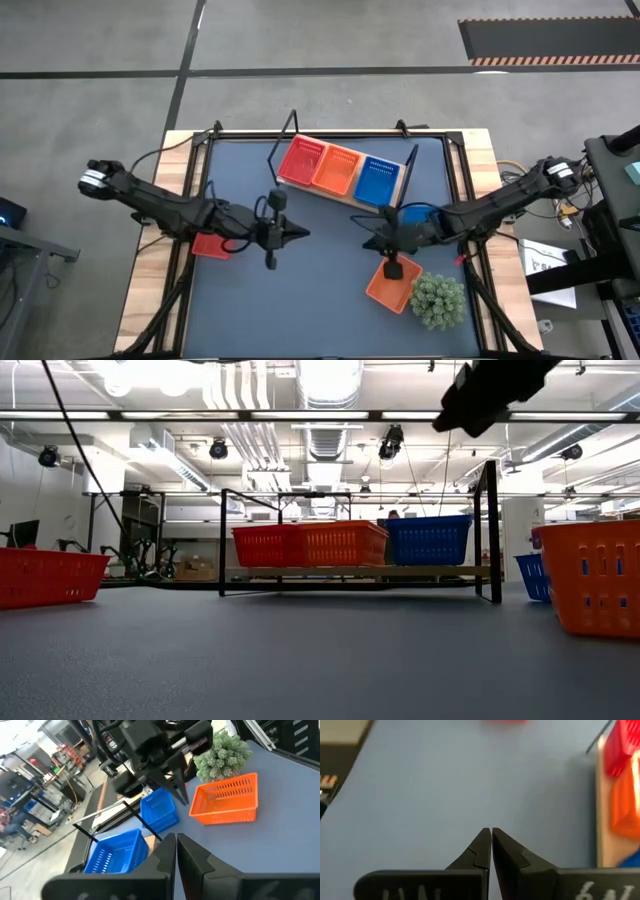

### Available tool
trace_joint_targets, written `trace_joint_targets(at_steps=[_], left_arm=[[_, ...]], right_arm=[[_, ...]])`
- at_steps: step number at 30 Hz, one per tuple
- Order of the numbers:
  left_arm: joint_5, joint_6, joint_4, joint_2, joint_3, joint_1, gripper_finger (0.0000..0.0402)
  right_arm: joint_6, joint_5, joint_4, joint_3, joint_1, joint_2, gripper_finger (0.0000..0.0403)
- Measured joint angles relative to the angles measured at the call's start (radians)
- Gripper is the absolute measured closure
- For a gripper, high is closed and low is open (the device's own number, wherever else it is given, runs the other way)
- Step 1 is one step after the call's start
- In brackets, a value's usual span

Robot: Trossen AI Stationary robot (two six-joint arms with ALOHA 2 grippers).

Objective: Stack baskets on shelf by color
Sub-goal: Stack the orange bin on top of the orange bins on the shelf

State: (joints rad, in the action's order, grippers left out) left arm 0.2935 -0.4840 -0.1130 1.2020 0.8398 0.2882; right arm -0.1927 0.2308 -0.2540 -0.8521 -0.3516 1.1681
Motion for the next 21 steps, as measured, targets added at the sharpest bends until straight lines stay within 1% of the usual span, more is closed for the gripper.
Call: trace_joint_targets(at_steps=[6, 8, 11, 15, 19, 21], left_arm=[[0.002, -0.028, -0.047, -0.065, -0.07, 0.0, 0.0402], [0.002, -0.05, -0.065, -0.075, -0.089, 0.0, 0.0402], [0.003, -0.057, -0.124, -0.079, -0.116, -0.001, 0.0402], [0.003, -0.057, -0.131, -0.076, -0.131, -0.002, 0.0402], [0.003, -0.057, -0.131, -0.074, -0.132, -0.003, 0.0402], [0.003, -0.056, -0.131, -0.075, -0.132, -0.003, 0.0402]], right_arm=[[-0.217, -0.013, -0.387, -0.227, -0.055, 0.101, 0.0394], [-0.279, -0.045, -0.484, -0.295, -0.075, 0.138, 0.0394], [-0.351, -0.085, -0.552, -0.383, -0.104, 0.191, 0.0394], [-0.426, -0.155, -0.607, -0.47, -0.138, 0.26, 0.0394], [-0.502, -0.18, -0.63, -0.522, -0.184, 0.321, 0.0391], [-0.536, -0.197, -0.63, -0.532, -0.206, 0.346, 0.0382]])
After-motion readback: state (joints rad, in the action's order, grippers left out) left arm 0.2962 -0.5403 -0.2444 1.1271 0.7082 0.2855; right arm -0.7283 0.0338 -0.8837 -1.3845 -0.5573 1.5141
